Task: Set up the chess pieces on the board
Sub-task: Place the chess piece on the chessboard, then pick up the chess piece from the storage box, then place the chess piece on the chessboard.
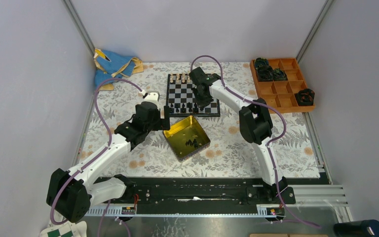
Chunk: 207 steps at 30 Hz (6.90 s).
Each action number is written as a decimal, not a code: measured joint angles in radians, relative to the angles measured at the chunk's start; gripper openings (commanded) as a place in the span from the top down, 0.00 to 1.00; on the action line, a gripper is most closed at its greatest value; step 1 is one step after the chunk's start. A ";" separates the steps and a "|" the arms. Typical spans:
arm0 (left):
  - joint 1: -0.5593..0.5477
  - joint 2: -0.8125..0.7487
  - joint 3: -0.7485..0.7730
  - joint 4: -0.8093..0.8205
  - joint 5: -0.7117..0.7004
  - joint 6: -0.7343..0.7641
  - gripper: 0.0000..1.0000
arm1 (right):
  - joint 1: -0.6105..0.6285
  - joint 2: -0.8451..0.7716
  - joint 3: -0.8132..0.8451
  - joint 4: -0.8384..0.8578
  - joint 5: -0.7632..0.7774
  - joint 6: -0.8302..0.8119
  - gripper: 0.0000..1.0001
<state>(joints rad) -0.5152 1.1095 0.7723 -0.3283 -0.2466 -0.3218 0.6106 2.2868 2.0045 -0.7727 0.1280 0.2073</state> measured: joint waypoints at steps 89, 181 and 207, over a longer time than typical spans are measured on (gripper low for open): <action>0.001 -0.055 -0.011 -0.016 -0.076 -0.068 0.01 | 0.325 -0.394 -0.644 0.311 -0.193 -0.212 0.63; 0.040 -0.124 -0.032 -0.031 -0.113 -0.067 0.01 | 0.052 -0.091 -0.051 0.251 0.206 -0.221 1.00; 0.046 -0.124 -0.034 -0.030 -0.113 -0.067 0.01 | 0.035 0.036 -0.037 0.196 0.177 -0.212 1.00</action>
<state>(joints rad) -0.4690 0.9859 0.7383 -0.3580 -0.3595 -0.3885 0.6453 2.3226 1.9671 -0.5766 0.3046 -0.0044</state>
